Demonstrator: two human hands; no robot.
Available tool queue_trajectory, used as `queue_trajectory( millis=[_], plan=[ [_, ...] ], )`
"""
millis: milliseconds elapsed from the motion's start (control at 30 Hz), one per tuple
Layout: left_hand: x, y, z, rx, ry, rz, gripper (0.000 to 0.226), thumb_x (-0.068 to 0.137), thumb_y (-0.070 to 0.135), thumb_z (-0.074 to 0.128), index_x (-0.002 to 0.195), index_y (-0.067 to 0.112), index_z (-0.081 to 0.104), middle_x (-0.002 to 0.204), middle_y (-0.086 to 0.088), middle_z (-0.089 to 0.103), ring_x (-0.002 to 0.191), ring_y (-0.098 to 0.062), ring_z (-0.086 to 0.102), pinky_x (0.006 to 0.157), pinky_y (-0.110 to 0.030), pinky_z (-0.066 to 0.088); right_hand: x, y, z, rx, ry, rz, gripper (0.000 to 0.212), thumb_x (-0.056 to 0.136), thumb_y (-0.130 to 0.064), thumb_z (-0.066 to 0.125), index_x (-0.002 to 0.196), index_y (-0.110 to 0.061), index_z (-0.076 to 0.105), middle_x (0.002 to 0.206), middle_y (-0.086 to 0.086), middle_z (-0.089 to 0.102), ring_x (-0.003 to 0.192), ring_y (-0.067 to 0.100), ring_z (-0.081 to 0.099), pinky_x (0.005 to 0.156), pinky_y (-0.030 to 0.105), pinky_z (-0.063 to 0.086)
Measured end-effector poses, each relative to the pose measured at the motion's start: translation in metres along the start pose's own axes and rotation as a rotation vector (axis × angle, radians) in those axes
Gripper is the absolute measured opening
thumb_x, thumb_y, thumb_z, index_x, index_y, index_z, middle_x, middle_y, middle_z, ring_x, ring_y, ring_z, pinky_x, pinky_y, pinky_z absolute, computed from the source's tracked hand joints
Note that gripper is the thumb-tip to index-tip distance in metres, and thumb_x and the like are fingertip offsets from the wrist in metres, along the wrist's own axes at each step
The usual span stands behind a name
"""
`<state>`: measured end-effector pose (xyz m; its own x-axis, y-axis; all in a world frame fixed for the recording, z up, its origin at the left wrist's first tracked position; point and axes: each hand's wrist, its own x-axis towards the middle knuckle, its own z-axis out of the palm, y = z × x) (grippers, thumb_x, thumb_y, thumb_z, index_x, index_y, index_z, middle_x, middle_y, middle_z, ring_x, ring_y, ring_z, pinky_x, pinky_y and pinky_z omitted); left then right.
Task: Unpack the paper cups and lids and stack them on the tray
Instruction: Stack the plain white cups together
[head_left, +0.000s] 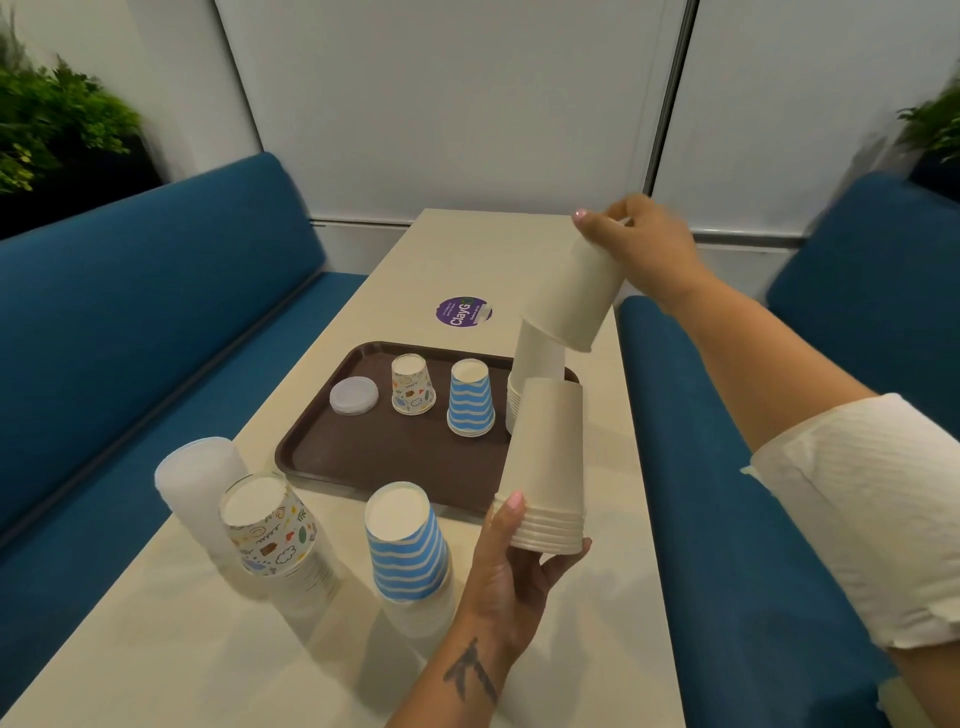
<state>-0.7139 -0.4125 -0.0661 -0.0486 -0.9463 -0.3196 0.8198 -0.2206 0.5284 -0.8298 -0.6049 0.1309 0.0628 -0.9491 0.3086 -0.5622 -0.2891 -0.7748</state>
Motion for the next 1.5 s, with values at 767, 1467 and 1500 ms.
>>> queue_trajectory(
  millis=[767,1467,1500],
  plan=[
    [0.014,-0.001,-0.005,-0.05,0.014,-0.06,0.108,0.038,0.039,0.096,0.131,0.006,0.051,0.131,-0.026,0.055,0.102,-0.035,0.062,0.077,-0.049,0.057,0.025,0.05,0.087,-0.438,-0.246,-0.035,0.066,0.078,-0.053,0.069,0.131,-0.021,0.048,0.132,0.006,0.053,0.114,0.028,0.053,0.087,0.042,0.049],
    [0.019,0.0,0.018,-0.058,-0.018,0.029,0.102,0.034,0.041,0.097,0.123,0.009,0.058,0.11,-0.019,0.067,0.095,-0.034,0.066,0.073,-0.044,0.059,-0.063,0.038,0.035,0.237,-0.311,0.173,0.05,0.089,-0.06,0.047,0.12,-0.021,0.05,0.122,0.002,0.057,0.1,0.017,0.056,0.081,0.03,0.048],
    [0.019,0.001,0.02,-0.052,-0.022,0.04,0.102,0.035,0.042,0.096,0.123,0.01,0.058,0.108,-0.018,0.068,0.093,-0.032,0.067,0.073,-0.043,0.059,-0.07,0.038,0.036,0.273,-0.351,0.207,0.047,0.088,-0.059,0.05,0.118,-0.023,0.049,0.121,0.002,0.056,0.099,0.017,0.056,0.082,0.031,0.048]
  ],
)
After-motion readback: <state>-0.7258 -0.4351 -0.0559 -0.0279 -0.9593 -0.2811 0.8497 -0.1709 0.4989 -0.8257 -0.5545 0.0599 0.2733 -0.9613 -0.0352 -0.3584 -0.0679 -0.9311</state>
